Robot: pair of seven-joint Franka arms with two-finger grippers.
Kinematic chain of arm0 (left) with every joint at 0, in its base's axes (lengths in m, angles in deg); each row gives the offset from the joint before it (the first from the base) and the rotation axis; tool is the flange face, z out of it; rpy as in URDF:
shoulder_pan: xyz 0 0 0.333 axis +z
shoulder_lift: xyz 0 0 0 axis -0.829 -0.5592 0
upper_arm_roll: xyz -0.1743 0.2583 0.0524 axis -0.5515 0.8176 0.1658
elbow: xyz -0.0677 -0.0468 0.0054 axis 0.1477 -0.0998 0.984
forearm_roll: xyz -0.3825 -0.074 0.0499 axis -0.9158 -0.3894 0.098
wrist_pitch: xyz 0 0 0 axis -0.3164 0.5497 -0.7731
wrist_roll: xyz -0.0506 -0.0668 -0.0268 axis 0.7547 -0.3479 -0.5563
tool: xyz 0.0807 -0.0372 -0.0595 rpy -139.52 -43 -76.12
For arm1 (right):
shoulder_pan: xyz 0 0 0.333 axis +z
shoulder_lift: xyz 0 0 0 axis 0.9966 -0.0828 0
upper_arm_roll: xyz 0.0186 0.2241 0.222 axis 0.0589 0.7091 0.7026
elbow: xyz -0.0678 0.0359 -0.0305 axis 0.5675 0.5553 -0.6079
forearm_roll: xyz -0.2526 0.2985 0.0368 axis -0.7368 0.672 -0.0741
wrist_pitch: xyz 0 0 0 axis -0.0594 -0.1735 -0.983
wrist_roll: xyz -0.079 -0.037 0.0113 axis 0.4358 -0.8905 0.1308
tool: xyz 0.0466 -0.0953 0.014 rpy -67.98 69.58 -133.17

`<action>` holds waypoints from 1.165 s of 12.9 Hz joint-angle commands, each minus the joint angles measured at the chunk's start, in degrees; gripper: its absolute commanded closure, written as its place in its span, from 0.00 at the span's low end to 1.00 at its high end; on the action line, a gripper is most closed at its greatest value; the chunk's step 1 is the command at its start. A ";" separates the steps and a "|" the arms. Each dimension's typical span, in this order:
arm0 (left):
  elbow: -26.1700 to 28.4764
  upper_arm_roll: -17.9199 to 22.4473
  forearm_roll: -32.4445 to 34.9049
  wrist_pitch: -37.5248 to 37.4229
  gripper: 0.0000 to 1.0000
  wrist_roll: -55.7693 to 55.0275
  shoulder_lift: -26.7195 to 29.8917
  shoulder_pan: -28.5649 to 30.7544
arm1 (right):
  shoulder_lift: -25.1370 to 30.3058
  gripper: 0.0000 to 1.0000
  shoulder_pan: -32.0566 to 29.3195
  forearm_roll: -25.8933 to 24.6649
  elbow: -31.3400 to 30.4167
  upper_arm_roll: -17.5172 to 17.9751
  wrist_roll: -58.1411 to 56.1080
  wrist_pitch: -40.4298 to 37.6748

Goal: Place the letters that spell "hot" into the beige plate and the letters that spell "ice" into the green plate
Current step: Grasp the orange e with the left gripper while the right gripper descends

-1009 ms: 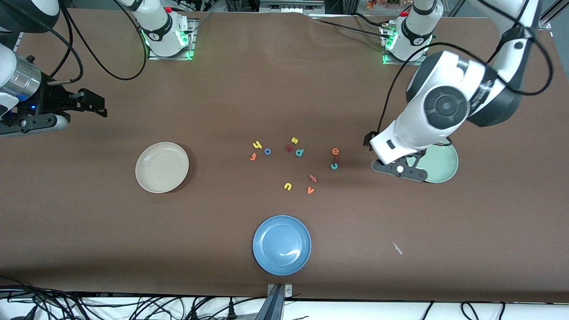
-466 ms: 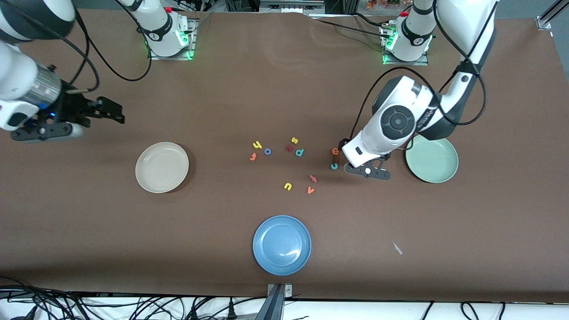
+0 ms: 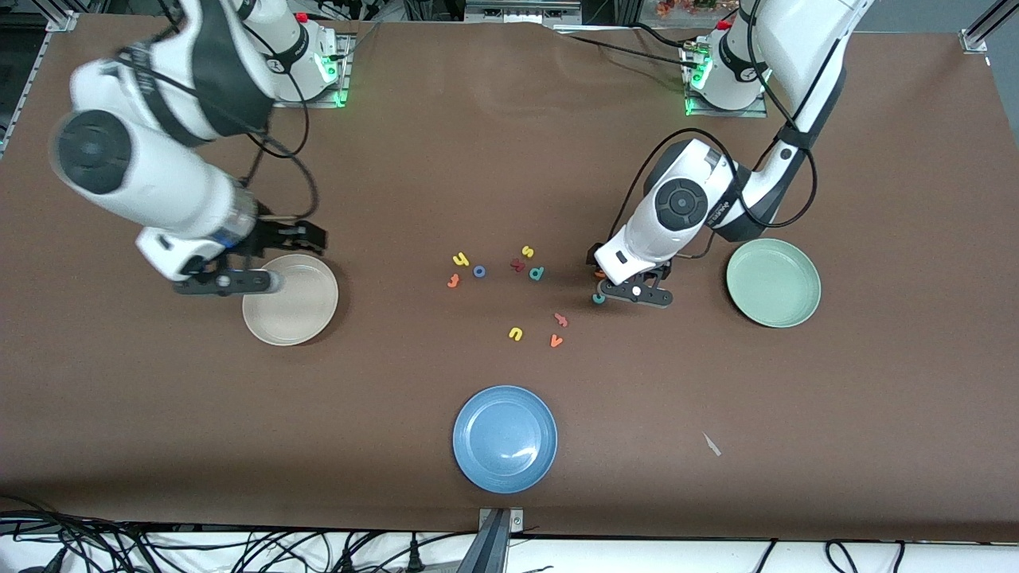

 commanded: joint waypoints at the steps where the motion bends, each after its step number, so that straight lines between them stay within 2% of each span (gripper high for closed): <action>1: 1.61 0.54 -0.86 4.13 0.00 -2.69 -1.87 -1.48 | -5.07 0.01 0.98 -1.08 3.76 2.78 7.12 2.08; 3: 1.61 0.54 -0.85 5.54 0.00 -2.96 -2.94 -1.48 | -7.71 0.01 2.46 -2.13 3.59 4.54 12.47 5.15; 5: 1.52 0.54 -0.85 5.81 0.00 -2.96 -3.99 -1.66 | -10.17 0.01 5.45 -5.03 2.97 4.63 18.63 8.15; 7: 1.61 0.54 -0.85 8.61 0.09 -3.22 -5.31 -2.01 | -11.59 0.01 6.78 -6.44 0.53 5.16 22.77 12.62; 8: 1.52 0.54 -0.77 8.97 0.21 -3.57 -5.75 -2.10 | -11.59 0.01 6.78 -7.23 -2.01 5.77 24.09 15.60; 10: 1.61 0.54 -0.76 8.97 0.33 -3.84 -5.76 -2.27 | -11.50 0.01 6.87 -7.67 -6.41 6.21 26.29 21.40; 11: 1.70 0.63 -0.76 8.97 0.36 -4.27 -5.93 -2.45 | -11.50 0.01 6.87 -7.76 -8.00 6.39 26.74 23.52; 14: 1.70 0.80 -0.76 8.89 0.36 -4.72 -6.63 -3.32 | -11.94 0.01 6.87 -7.85 -11.34 6.74 28.32 29.14; 15: 1.70 0.89 -0.68 8.80 0.39 -4.72 -6.90 -3.50 | -12.46 0.01 6.87 -7.85 -12.83 6.83 28.41 31.34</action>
